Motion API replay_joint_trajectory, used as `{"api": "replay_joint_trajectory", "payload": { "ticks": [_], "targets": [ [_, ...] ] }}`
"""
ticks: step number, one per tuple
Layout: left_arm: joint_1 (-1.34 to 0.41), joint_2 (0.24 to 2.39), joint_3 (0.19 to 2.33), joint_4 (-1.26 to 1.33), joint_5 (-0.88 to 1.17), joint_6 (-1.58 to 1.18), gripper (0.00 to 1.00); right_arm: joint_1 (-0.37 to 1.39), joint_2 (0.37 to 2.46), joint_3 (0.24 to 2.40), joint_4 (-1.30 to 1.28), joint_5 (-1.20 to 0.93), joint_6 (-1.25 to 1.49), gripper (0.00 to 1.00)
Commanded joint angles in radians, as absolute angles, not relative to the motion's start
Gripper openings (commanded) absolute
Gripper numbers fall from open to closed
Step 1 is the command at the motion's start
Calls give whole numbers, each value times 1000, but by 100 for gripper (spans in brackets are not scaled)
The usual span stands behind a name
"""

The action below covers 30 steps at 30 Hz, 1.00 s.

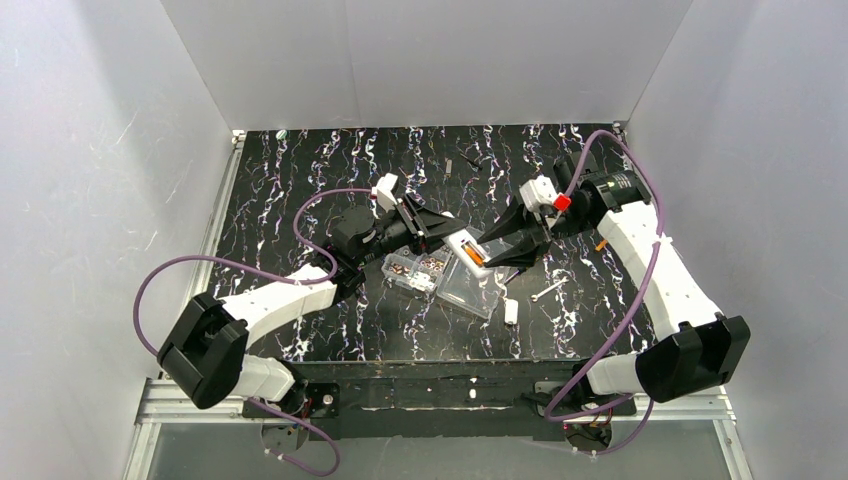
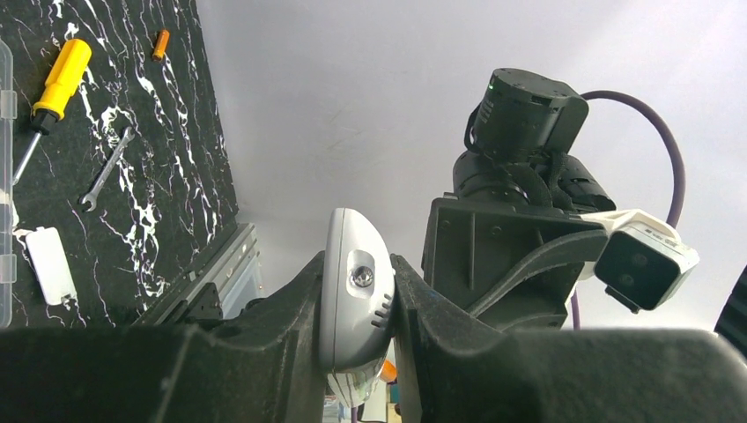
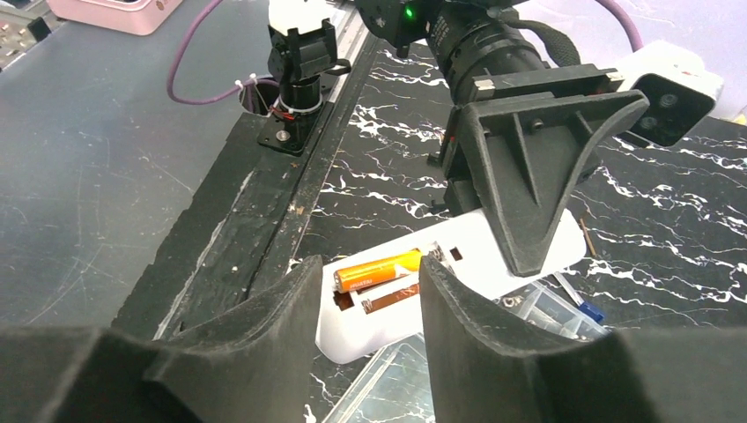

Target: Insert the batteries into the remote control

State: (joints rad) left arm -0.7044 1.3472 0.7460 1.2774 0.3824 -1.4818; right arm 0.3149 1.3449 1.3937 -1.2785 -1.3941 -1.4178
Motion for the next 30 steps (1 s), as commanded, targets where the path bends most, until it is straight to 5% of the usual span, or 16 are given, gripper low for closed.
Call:
{"api": "replay_joint_trajectory", "payload": {
  "ticks": [1, 30],
  "targets": [
    [-708, 1339, 786, 1387, 411, -1494, 0, 325, 1330, 1407, -1323, -1407, -1458, 55],
    [-709, 1354, 789, 1410, 411, -1503, 0, 360, 1412, 1442, -1386, -1381, -1499, 51]
  ]
}}
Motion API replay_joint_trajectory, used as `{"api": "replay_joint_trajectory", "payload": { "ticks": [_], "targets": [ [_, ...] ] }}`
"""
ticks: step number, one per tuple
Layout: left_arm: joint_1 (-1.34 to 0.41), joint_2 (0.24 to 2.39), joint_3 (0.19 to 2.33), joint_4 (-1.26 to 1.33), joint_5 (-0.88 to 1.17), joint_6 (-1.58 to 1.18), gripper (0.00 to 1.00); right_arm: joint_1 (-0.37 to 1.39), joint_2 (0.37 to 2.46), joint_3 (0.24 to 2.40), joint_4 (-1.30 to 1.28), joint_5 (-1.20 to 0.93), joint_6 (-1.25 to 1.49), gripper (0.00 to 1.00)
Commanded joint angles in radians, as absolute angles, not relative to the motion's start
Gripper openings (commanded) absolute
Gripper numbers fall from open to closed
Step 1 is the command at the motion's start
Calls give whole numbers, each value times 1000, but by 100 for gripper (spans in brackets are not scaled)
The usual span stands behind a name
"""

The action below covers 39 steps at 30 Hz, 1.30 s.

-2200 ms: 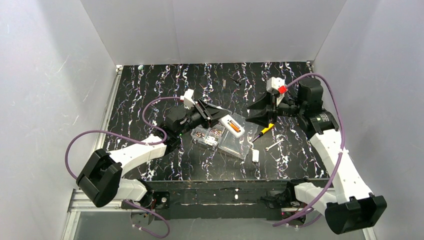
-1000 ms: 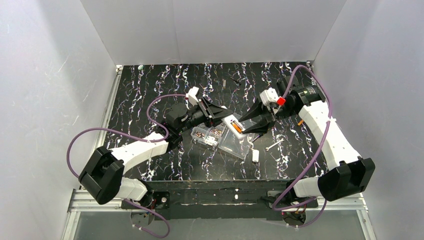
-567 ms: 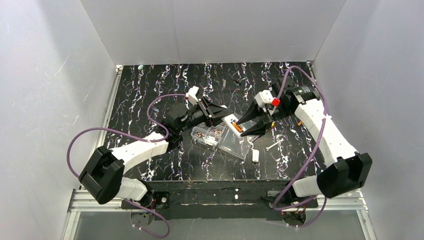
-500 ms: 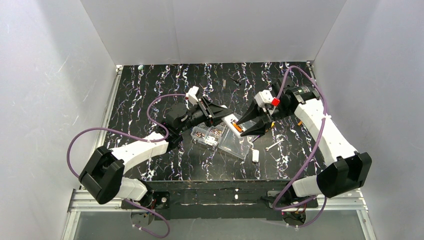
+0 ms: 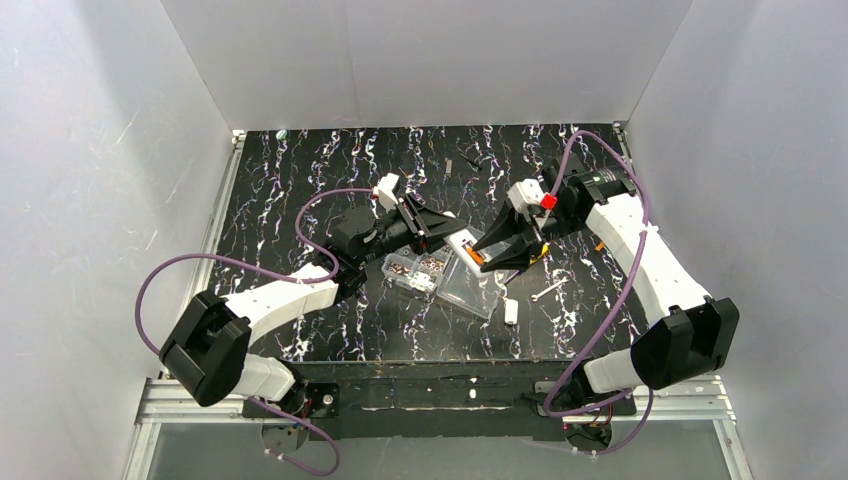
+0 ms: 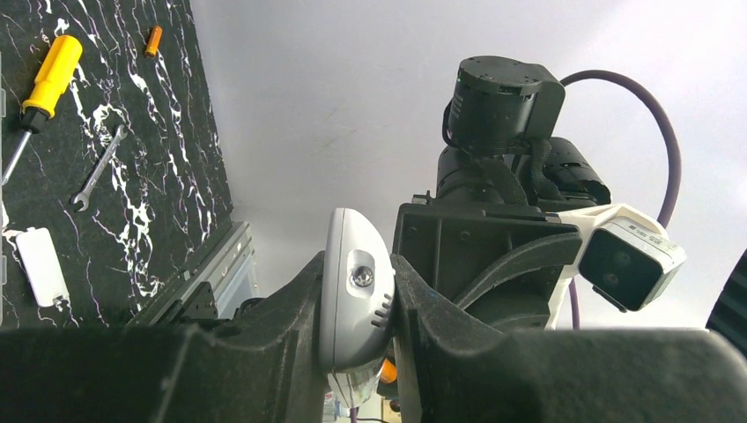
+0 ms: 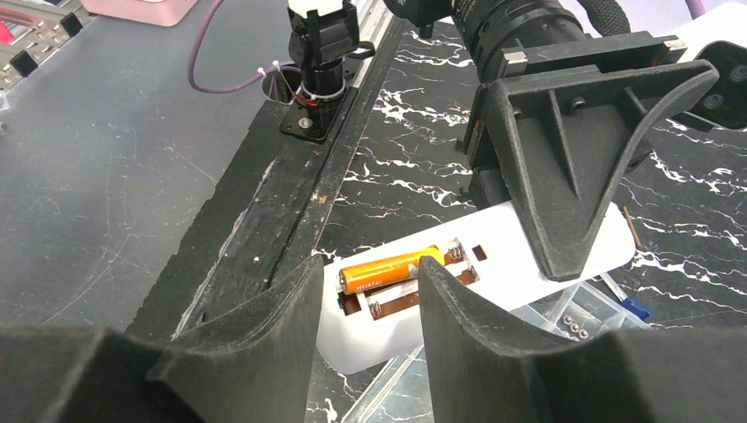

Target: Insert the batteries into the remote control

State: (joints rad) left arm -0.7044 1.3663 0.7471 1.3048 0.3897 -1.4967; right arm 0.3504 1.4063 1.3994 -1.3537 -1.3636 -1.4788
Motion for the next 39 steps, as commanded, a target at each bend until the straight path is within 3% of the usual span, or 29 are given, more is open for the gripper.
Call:
{"api": "replay_joint_trajectory", "payload": {
  "ticks": [1, 39],
  "targets": [
    [-709, 1355, 789, 1410, 410, -1504, 0, 361, 1412, 1442, -1386, -1381, -1500, 51],
    [-708, 1375, 802, 1422, 416, -1517, 0, 388, 1466, 1482, -1443, -1365, -1501, 43]
  ]
}}
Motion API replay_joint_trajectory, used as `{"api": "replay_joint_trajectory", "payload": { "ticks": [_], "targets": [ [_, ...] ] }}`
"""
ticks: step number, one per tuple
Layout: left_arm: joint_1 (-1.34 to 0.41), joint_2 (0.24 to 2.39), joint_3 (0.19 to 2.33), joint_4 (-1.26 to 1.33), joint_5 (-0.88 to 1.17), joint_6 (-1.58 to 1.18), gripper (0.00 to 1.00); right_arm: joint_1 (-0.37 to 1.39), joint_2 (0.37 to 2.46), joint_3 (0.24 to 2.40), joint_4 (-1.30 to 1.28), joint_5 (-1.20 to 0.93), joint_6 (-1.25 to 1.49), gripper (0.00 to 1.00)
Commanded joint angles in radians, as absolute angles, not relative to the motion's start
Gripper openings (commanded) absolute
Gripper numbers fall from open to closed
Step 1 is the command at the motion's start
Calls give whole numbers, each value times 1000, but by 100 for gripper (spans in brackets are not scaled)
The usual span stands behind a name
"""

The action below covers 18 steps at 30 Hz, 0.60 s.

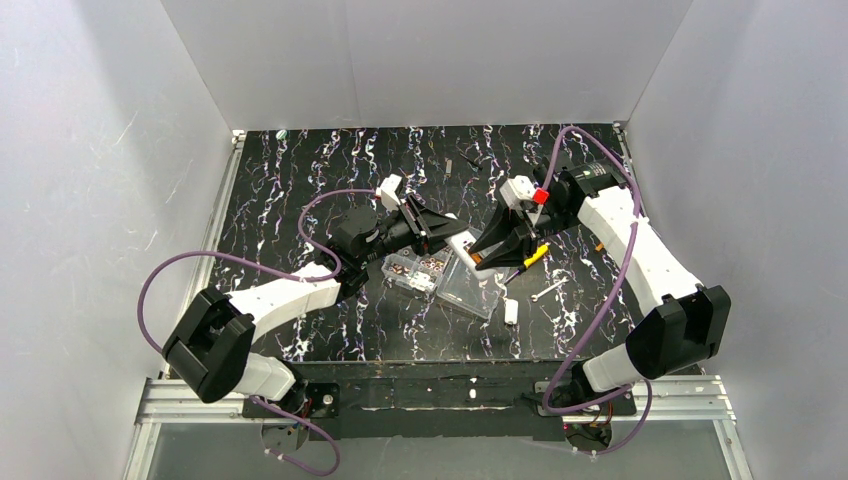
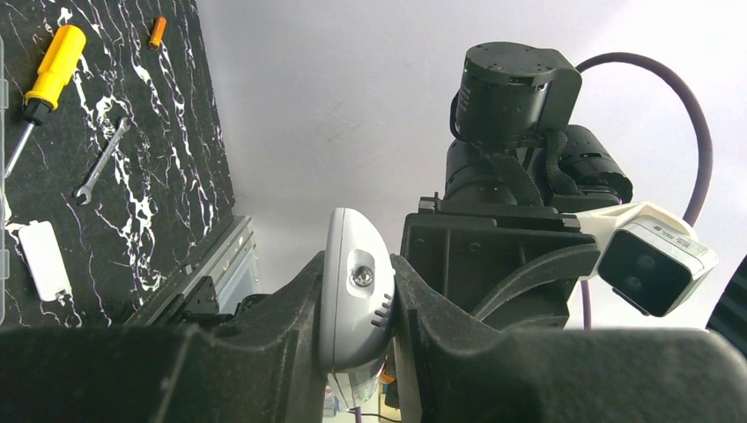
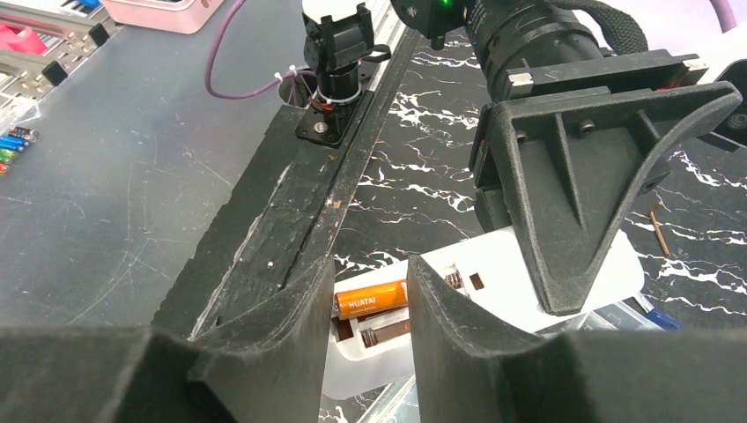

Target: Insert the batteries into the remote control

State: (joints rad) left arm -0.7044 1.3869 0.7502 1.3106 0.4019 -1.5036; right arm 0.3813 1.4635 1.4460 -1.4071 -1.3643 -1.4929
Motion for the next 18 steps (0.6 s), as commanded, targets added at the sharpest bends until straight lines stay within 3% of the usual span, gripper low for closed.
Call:
{"api": "replay_joint_trajectory", "payload": {
  "ticks": [1, 11, 18],
  "targets": [
    [-709, 1375, 802, 1423, 416, -1517, 0, 388, 1468, 1481, -1442, -1364, -1501, 43],
    [-708, 1373, 803, 1425, 422, -1515, 0, 390, 1465, 1473, -1452, -1356, -1498, 51],
    [-709, 1374, 802, 1430, 421, -1518, 0, 389, 1481, 1481, -1497, -1359, -1539, 51]
  ]
}}
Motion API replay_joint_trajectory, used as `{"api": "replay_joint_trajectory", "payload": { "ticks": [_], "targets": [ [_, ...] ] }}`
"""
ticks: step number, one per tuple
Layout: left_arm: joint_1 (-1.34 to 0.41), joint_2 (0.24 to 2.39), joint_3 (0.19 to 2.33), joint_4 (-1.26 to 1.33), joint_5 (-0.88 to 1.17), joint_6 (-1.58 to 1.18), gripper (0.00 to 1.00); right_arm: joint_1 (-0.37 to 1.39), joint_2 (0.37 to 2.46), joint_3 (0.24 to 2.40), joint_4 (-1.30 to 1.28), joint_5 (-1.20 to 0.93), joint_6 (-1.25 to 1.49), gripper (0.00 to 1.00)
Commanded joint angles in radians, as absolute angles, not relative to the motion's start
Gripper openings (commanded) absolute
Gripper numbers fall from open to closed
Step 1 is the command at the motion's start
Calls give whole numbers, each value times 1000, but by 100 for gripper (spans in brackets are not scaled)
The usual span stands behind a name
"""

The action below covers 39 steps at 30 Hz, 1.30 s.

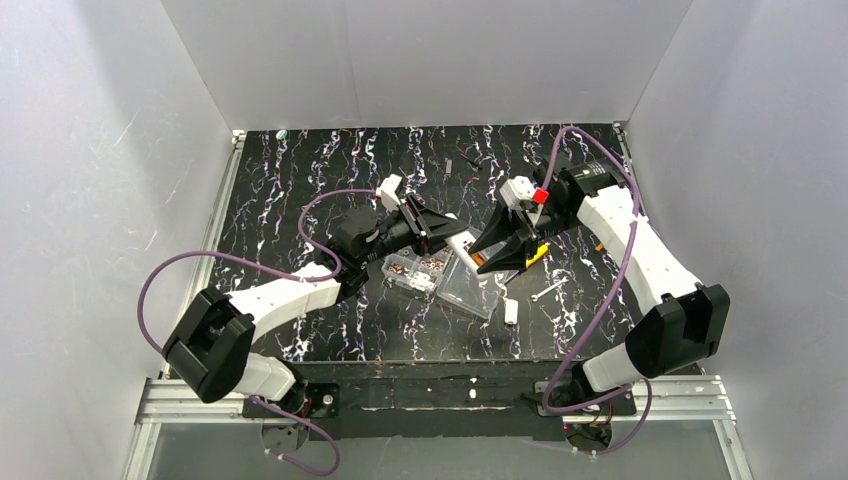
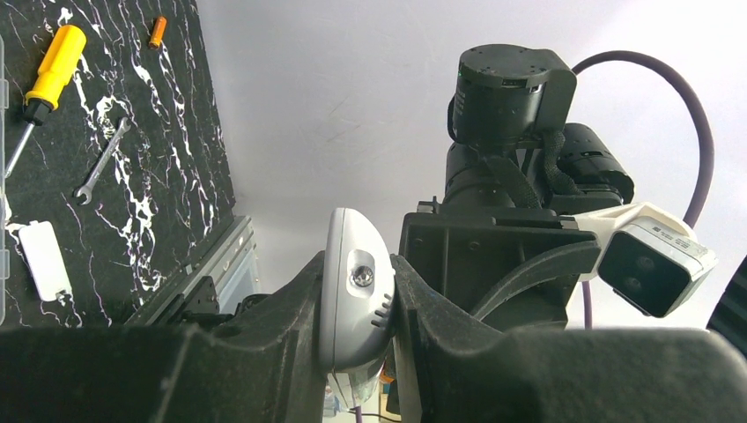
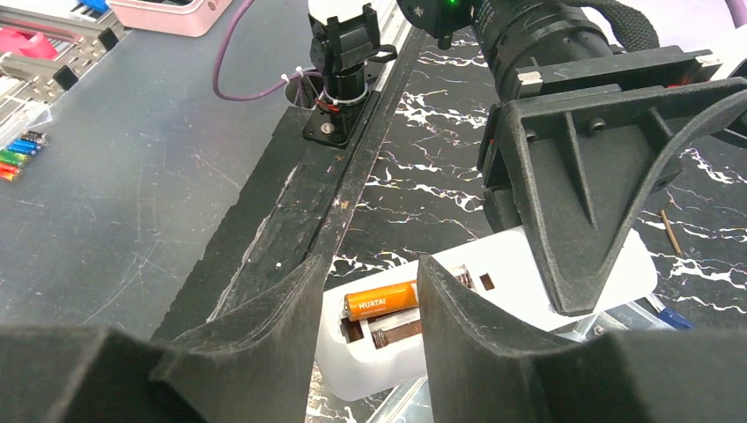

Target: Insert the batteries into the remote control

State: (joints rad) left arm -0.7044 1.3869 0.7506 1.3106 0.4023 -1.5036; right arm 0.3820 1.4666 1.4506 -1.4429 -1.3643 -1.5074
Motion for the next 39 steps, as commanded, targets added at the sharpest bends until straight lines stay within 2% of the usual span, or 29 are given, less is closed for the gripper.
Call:
{"api": "replay_joint_trajectory", "payload": {
  "ticks": [1, 9, 39],
  "targets": [
    [-709, 1373, 802, 1432, 422, -1519, 0, 389, 1483, 1481, -1496, -1357, -1540, 50],
    [-707, 1369, 808, 1443, 430, -1525, 0, 389, 1515, 1499, -1558, -1372, -1607, 44],
    [-708, 1387, 849, 1460, 444, -1546, 0, 393, 1549, 1484, -1589, -1373, -1726, 40]
  ]
}}
